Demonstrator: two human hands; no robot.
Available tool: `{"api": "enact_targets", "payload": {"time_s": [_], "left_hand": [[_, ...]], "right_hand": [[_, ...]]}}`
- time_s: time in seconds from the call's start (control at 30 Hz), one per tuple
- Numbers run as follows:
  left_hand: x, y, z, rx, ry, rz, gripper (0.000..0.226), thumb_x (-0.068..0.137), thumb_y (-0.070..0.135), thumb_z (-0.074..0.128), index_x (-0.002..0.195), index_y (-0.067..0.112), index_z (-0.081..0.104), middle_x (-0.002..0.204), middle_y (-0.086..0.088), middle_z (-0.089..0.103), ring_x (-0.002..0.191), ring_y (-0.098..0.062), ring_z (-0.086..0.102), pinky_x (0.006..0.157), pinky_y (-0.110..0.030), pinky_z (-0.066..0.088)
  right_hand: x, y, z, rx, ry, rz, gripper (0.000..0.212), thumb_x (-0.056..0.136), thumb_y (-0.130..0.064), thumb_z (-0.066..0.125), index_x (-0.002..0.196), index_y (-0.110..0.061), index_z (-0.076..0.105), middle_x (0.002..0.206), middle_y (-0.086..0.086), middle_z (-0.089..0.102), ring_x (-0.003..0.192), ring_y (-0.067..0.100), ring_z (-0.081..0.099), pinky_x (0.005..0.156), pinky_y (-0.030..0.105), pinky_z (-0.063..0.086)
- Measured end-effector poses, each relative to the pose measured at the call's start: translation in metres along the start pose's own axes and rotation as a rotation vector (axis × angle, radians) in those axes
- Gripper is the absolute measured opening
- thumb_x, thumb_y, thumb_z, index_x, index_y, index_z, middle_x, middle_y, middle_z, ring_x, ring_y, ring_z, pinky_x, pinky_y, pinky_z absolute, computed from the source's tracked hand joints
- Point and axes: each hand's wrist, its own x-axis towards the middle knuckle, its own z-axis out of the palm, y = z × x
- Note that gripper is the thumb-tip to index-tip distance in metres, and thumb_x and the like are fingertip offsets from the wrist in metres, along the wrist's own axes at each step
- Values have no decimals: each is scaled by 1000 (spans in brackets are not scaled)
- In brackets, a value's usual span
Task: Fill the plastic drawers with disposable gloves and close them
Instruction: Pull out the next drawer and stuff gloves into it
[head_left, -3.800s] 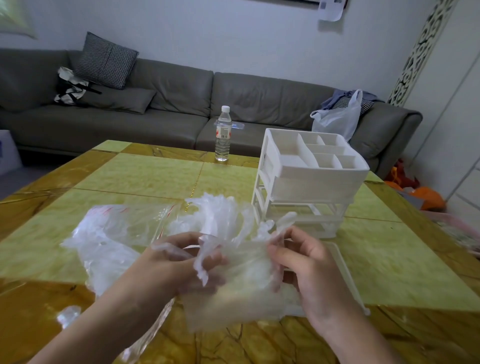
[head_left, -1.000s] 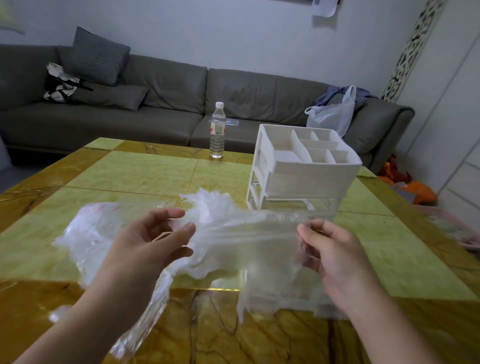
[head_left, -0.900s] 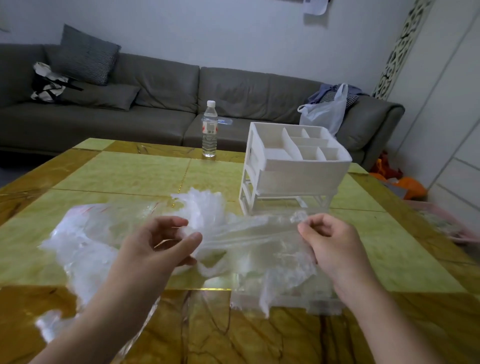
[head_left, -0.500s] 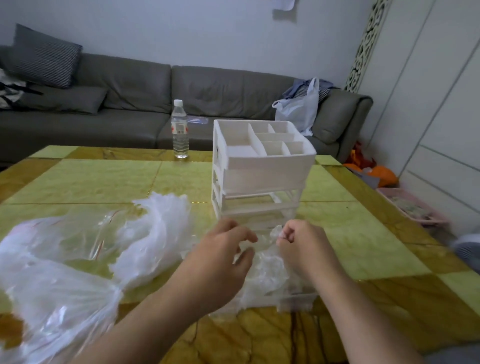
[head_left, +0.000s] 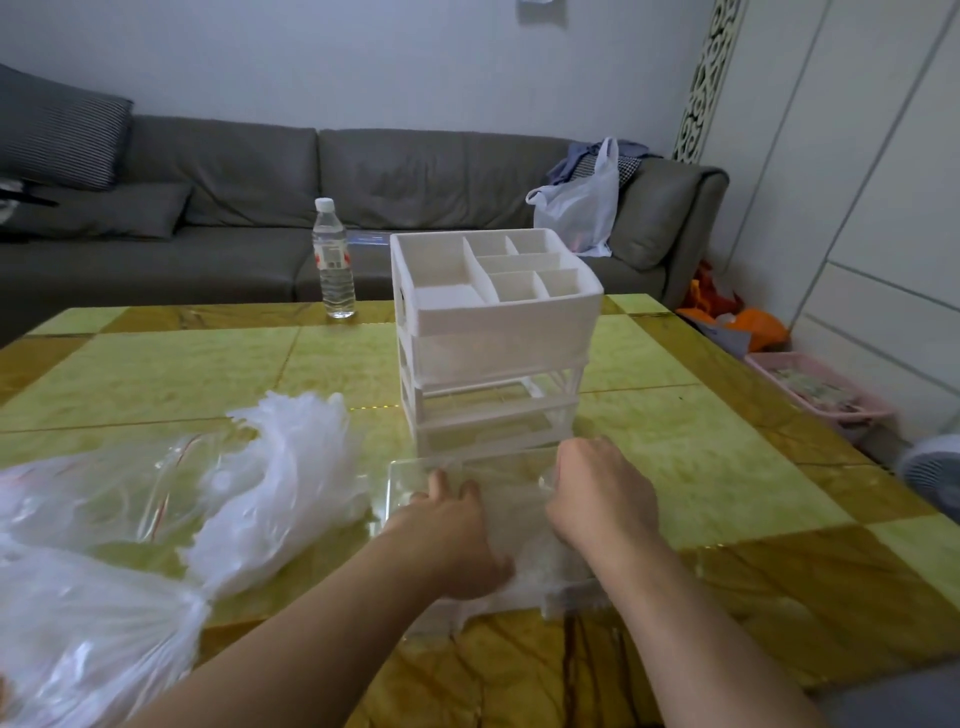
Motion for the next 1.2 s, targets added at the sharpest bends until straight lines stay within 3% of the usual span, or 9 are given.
{"api": "enact_targets", "payload": {"time_s": [0.07,0.23,0.33,0.43,0.67,0.73,0.87,1.0,1.2], "left_hand": [[4,2,1,9,-8,-4,105,88,68,59,162,14,9,168,-23,3,147,-43,34,114,-49,41],[3,-1,3,52,43,75,100,85,69,59,159,16,17,157,-19,28,138,-41,44,105,-50,46],[-15,2,-6,64,98,130,73,99,43,59,154,9,26,150,-18,37,135,-38,48,103,-47,47],[-32,1,-9,9,286,164,49,97,31,60,140,14,44,137,-11,45,125,-33,52,98,-43,50],[-72,-24,7,-171,311,337,38,96,17,54,134,15,51,123,-10,60,112,-35,61,90,-44,55],[-80,-39,10,-221,476,354,35,94,11,55,129,17,57,122,-5,59,107,-31,61,86,-42,54],[-92,-90,10,-296,828,119,26,95,18,57,119,23,48,115,5,48,103,-20,55,78,-36,51],[-88,-143,14,-192,745,-159,36,97,39,62,124,22,45,123,2,46,115,-23,49,89,-33,46],[-86,-160,10,-343,826,-136,11,97,36,60,100,26,56,93,8,62,90,-24,61,66,-37,48]], "right_hand": [[-4,-6,-2,8,33,-26,39,91,-15,68,127,-18,53,125,6,57,113,31,65,83,40,54],[-10,-22,12,179,-92,-158,10,85,-18,58,95,-21,57,103,0,59,97,27,59,70,35,46],[-3,-15,33,23,-215,-172,34,84,-35,59,116,-26,66,123,5,61,121,33,59,99,38,52],[25,-4,63,-100,-267,-159,55,75,-54,45,125,-34,59,136,7,58,125,36,56,106,45,50],[4,-25,33,-87,-371,-65,69,91,-37,58,156,-37,37,165,15,27,150,37,35,119,42,40],[2,-23,36,-55,-327,-79,73,76,-42,63,148,-36,48,158,13,42,146,33,44,117,39,42],[-8,-26,29,68,-44,-118,31,80,-20,65,110,-29,67,115,2,61,112,31,64,91,41,56],[-19,-39,24,143,149,-177,23,79,-10,60,96,-25,65,101,0,59,99,32,61,79,41,54],[-40,-63,29,253,213,-313,21,81,-6,60,88,-26,65,92,-9,62,88,23,59,75,41,55]]}}
